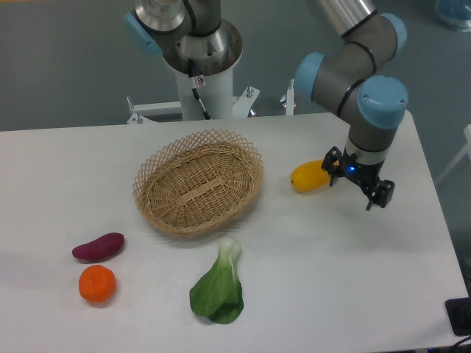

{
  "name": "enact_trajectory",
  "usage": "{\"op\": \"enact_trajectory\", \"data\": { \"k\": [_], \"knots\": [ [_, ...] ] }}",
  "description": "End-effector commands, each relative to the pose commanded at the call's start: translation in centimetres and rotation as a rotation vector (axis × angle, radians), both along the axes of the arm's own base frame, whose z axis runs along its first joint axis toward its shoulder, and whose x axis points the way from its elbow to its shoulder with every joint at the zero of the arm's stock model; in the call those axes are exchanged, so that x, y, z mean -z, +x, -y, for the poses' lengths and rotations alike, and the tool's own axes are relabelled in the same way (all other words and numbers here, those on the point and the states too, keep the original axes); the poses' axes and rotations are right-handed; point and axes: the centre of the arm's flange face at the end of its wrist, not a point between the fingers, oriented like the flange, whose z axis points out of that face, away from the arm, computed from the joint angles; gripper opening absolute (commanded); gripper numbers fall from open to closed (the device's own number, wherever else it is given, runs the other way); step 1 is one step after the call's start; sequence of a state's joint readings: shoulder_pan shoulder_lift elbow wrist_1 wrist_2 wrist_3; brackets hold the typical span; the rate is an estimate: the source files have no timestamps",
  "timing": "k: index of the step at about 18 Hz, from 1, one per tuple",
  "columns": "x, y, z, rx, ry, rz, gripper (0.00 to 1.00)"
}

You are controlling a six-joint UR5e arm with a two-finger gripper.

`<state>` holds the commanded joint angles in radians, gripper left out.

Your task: Place the mango on the table

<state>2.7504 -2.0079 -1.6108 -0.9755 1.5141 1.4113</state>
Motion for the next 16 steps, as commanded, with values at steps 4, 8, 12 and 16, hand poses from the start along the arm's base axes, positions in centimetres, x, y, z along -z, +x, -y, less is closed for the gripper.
{"op": "enact_trajectory", "data": {
  "k": [4, 8, 12, 16],
  "knots": [
    [-0.7, -1.4, -0.7, -0.009, -0.002, 0.008, 1.0],
    [-1.6, -2.6, -1.1, -0.015, -0.004, 0.018, 1.0],
    [-2.6, -3.7, -1.6, -0.015, 0.036, 0.052, 1.0],
    [-2.7, -4.0, -1.3, -0.011, 0.059, 0.057, 1.0]
  ]
}}
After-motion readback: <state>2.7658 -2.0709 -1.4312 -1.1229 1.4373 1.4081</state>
